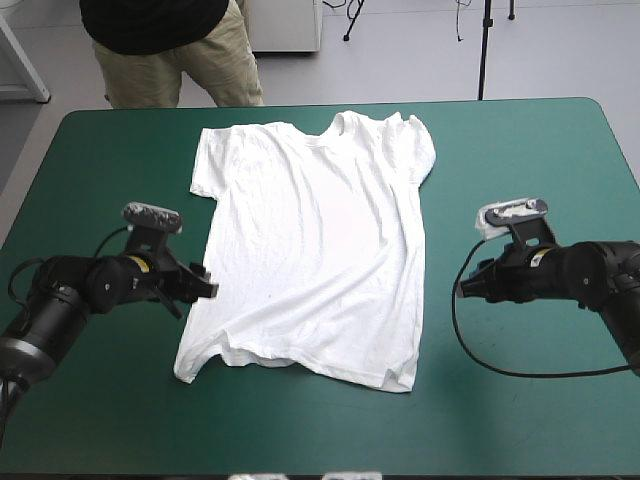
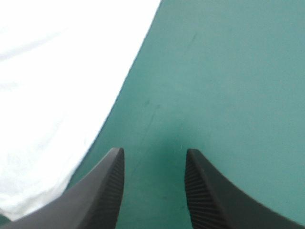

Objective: Fold the cloth

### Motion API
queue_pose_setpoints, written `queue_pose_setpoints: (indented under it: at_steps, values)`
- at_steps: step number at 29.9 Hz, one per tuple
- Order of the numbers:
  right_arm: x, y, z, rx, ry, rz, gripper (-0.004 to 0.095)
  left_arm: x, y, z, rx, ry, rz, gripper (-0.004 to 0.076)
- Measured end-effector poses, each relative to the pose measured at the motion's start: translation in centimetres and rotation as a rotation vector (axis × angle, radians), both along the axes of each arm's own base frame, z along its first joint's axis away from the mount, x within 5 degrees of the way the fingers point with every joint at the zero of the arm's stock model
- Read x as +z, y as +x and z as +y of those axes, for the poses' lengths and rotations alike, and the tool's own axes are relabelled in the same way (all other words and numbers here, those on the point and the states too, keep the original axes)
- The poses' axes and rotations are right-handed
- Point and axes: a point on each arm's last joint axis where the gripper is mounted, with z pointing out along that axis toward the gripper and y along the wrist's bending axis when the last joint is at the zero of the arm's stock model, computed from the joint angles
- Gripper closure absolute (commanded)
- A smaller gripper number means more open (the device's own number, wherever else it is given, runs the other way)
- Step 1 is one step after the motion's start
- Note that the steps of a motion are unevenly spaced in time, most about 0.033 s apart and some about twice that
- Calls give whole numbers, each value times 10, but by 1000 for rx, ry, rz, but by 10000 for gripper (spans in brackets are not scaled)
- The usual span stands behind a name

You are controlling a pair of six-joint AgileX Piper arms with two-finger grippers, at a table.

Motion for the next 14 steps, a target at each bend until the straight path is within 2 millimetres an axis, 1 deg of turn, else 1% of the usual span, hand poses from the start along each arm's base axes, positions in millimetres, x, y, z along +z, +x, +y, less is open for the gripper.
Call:
queue_pose_setpoints:
  at_steps: [1, 3, 5, 9, 12, 14]
  values:
    - [9, 4, 1, 0, 6, -27, 507, 8, 9, 2, 29, 4, -34, 241]
    - [22, 9, 2, 0, 12, -64, 507, 17, 28, 6, 76, 7, -60, 251]
    - [31, 15, 3, 1, 15, -88, 507, 19, 48, 11, 119, 0, -54, 251]
    - [36, 27, 5, 10, 11, -97, 507, 5, 96, 22, 199, -41, 8, 251]
    - [30, 34, 6, 20, -1, -76, 507, -11, 131, 26, 210, -71, 72, 251]
    - [24, 39, 7, 23, -6, -53, 507, -21, 148, 25, 190, -81, 122, 251]
